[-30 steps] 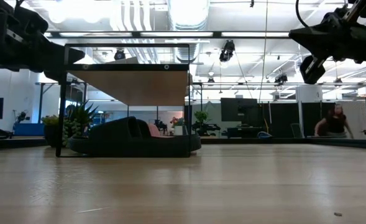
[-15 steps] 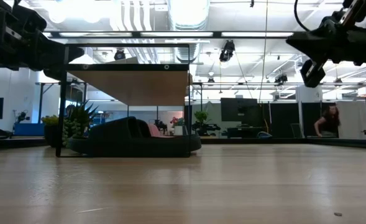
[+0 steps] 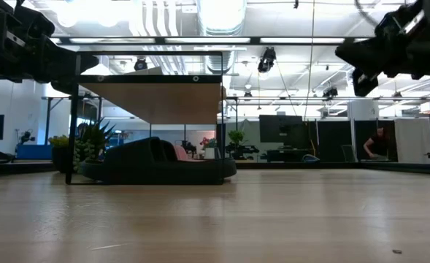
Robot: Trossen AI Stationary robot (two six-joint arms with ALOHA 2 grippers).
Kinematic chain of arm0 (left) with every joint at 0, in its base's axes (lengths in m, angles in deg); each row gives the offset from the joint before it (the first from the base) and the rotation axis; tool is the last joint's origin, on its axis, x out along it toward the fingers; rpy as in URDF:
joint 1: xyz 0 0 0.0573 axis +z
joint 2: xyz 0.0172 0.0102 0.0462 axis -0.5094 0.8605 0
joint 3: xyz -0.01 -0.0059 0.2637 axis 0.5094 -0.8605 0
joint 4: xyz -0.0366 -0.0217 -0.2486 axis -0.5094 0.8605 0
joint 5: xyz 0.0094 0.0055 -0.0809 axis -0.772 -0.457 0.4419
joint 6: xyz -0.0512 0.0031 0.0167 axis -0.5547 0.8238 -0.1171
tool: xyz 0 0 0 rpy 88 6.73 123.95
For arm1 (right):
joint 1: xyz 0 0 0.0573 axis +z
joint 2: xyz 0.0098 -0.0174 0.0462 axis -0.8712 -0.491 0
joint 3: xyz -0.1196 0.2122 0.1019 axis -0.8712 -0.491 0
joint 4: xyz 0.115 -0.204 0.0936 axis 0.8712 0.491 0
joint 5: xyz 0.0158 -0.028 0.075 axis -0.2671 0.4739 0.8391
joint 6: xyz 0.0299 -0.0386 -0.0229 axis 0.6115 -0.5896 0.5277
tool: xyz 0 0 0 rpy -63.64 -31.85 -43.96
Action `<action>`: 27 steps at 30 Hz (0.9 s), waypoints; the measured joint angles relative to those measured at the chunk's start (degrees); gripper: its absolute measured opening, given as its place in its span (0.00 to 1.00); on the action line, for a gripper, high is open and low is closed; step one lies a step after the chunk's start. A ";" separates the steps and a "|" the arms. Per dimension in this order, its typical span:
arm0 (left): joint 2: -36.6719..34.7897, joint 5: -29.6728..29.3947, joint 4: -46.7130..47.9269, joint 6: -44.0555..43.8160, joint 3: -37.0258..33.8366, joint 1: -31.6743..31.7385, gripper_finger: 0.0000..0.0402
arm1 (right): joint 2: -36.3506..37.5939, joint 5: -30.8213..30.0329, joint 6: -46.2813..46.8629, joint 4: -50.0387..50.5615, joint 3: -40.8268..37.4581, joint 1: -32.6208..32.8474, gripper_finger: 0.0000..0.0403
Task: Pick and place slides into the shelf
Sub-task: Return to Home Position
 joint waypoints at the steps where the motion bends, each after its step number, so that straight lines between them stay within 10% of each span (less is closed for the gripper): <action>1: -0.02 0.00 -0.01 0.00 0.00 0.00 0.00 | -0.04 0.00 -4.10 0.31 0.00 0.02 0.02; 27: 0.11 0.05 -0.91 -0.02 -0.02 -0.02 0.00 | 0.09 1.79 -21.58 13.64 -0.02 0.02 0.02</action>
